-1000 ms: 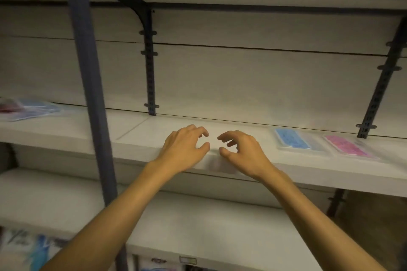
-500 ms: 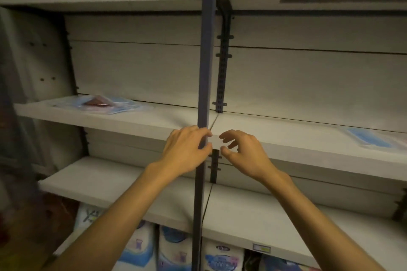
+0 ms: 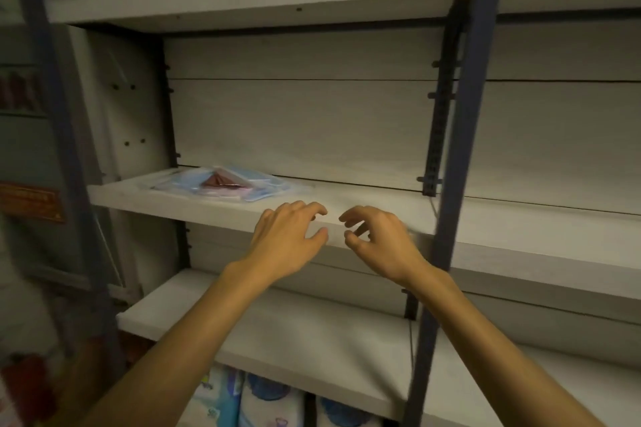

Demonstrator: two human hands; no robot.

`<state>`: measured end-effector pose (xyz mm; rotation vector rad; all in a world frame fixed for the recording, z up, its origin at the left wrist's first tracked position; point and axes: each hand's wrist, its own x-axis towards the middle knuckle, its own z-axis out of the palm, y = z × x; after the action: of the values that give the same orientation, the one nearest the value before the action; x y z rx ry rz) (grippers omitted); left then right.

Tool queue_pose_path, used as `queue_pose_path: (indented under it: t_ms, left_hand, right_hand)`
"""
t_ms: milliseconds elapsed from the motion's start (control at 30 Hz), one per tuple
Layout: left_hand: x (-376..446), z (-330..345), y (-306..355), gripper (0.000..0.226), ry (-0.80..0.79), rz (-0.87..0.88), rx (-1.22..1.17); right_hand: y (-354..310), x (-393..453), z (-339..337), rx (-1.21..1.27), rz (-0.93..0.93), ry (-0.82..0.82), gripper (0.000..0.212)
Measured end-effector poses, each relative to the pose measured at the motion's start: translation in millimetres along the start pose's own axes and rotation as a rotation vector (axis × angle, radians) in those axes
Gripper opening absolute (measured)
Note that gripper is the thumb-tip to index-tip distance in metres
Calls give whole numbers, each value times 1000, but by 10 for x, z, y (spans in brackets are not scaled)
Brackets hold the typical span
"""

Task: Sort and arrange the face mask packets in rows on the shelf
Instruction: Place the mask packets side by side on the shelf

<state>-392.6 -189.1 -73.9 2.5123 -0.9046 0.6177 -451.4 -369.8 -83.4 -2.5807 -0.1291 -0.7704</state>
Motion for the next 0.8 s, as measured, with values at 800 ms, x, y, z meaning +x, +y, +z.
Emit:
queue_pose_path:
  t_ms: [800]
  left_hand:
    - [1781,-35,-2805,29,12,-271,-49]
  right_hand:
    - [-700,1894,1386,-72,248,-6,24]
